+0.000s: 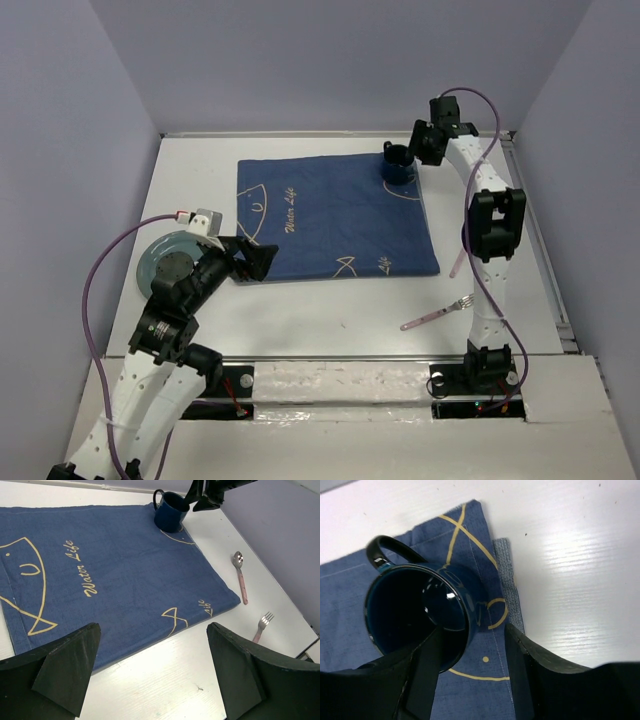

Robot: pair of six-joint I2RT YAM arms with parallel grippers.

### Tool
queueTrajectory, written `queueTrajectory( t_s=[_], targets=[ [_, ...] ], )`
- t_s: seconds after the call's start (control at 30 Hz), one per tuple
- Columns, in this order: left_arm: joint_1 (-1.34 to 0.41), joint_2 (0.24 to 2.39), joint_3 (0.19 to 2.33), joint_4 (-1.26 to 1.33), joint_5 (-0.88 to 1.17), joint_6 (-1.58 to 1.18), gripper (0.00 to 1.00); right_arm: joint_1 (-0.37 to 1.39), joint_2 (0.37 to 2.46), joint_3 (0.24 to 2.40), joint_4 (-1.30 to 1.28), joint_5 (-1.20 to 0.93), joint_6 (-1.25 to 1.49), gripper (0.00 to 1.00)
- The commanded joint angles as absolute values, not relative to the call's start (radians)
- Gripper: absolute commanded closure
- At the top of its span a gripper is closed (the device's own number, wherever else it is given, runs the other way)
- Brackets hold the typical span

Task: Set the dinner table for one person

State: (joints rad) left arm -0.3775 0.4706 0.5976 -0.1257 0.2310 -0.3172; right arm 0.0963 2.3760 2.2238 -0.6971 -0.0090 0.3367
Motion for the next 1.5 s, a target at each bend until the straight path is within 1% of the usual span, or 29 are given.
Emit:
queueTrajectory(
  t_s=[0.0, 0.07, 0.13, 0.17, 0.2, 0.27, 0.3, 0.33, 0.37, 0.4, 0.43, 0.47, 0.5, 0.6, 0.63, 0.7, 0.8, 0.83, 0.87, 0.93, 1.0, 1.1, 1.2, 1.33, 1.47],
  targets=[
    [-0.367, 0.479, 0.603, -0.109, 0.215, -0.305, 0.01, 0.089, 2.263, 2.295, -0.67, -0.049, 0.341, 0.42],
    [-0.361, 0.477, 0.606, -0.107, 0.212, -0.307, 0.01, 0.089, 2.2, 2.283, -0.664, -0.092, 0.345, 0.42],
    [-0.351, 0.465, 0.611, -0.109, 0.195, -0.307, 0.01, 0.089, 2.137, 2.193, -0.638, -0.147, 0.362, 0.42],
    [-0.348, 0.457, 0.612, -0.109, 0.184, -0.308, 0.01, 0.089, 2.043, 2.125, -0.556, -0.187, 0.374, 0.43],
    [-0.348, 0.442, 0.617, -0.109, 0.157, -0.311, 0.01, 0.118, 1.983, 1.942, -0.49, -0.259, 0.409, 0.43],
    [-0.348, 0.422, 0.623, -0.107, 0.124, -0.321, 0.01, 0.165, 1.86, 1.742, -0.344, -0.314, 0.455, 0.44],
    [-0.347, 0.413, 0.633, -0.109, 0.105, -0.324, 0.01, 0.237, 1.753, 1.648, -0.204, -0.348, 0.516, 0.44],
    [-0.345, 0.393, 0.641, -0.112, 0.066, -0.33, 0.01, 0.285, 1.708, 1.48, -0.131, -0.362, 0.547, 0.44],
    [-0.347, 0.385, 0.653, -0.117, 0.055, -0.339, 0.01, 0.337, 1.672, 1.412, -0.061, -0.37, 0.578, 0.44],
    [-0.347, 0.379, 0.682, -0.12, 0.052, -0.348, 0.01, 0.448, 1.623, 1.354, 0.066, -0.351, 0.647, 0.44],
    [-0.348, 0.379, 0.702, -0.124, 0.049, -0.348, 0.01, 0.507, 1.615, 1.298, 0.134, -0.345, 0.684, 0.44],
    [-0.347, 0.383, 0.748, -0.139, 0.031, -0.354, 0.01, 0.62, 1.626, 1.226, 0.244, -0.33, 0.749, 0.44],
    [-0.348, 0.383, 0.771, -0.149, 0.023, -0.354, 0.01, 0.673, 1.644, 1.209, 0.289, -0.313, 0.779, 0.44],
    [-0.348, 0.38, 0.86, -0.178, 0.006, -0.354, 0.01, 0.811, 1.728, 1.221, 0.432, -0.253, 0.837, 0.44],
    [-0.348, 0.377, 0.879, -0.181, -0.023, -0.353, 0.01, 0.848, 1.765, 1.241, 0.451, -0.235, 0.859, 0.44],
    [-0.348, 0.379, 0.932, -0.199, -0.015, -0.354, 0.01, 0.925, 1.885, 1.325, 0.494, -0.232, 0.911, 0.44],
    [-0.347, 0.379, 0.969, -0.215, -0.005, -0.367, 0.01, 1.008, 2.041, 1.432, 0.476, -0.18, 0.911, 0.44],
    [-0.348, 0.379, 0.974, -0.219, 0.033, -0.371, 0.01, 1.021, 2.078, 1.51, 0.456, -0.166, 0.908, 0.44],
    [-0.347, 0.379, 0.986, -0.233, 0.038, -0.373, 0.01, 1.046, 2.141, 1.538, 0.436, -0.147, 0.91, 0.44],
    [-0.347, 0.377, 0.989, -0.25, 0.047, -0.373, 0.01, 1.058, 2.224, 1.593, 0.43, -0.118, 0.929, 0.45],
    [-0.347, 0.373, 0.986, -0.258, 0.054, -0.371, 0.01, 1.058, 2.246, 1.614, 0.426, -0.111, 0.952, 0.45],
    [-0.347, 0.353, 0.96, -0.261, 0.051, -0.37, 0.01, 1.078, 2.337, 1.652, 0.411, -0.088, 0.989, 0.45],
    [-0.347, 0.345, 0.934, -0.25, 0.055, -0.374, 0.01, 1.101, 2.416, 1.753, 0.33, -0.045, 0.977, 0.45],
    [-0.347, 0.344, 0.91, -0.239, 0.081, -0.387, 0.01, 1.101, 2.495, 1.848, 0.278, -0.026, 0.996, 0.44],
    [-0.347, 0.337, 0.882, -0.232, 0.09, -0.387, 0.01, 1.101, 2.529, 1.868, 0.265, 0.004, 0.988, 0.44]
  ],
)
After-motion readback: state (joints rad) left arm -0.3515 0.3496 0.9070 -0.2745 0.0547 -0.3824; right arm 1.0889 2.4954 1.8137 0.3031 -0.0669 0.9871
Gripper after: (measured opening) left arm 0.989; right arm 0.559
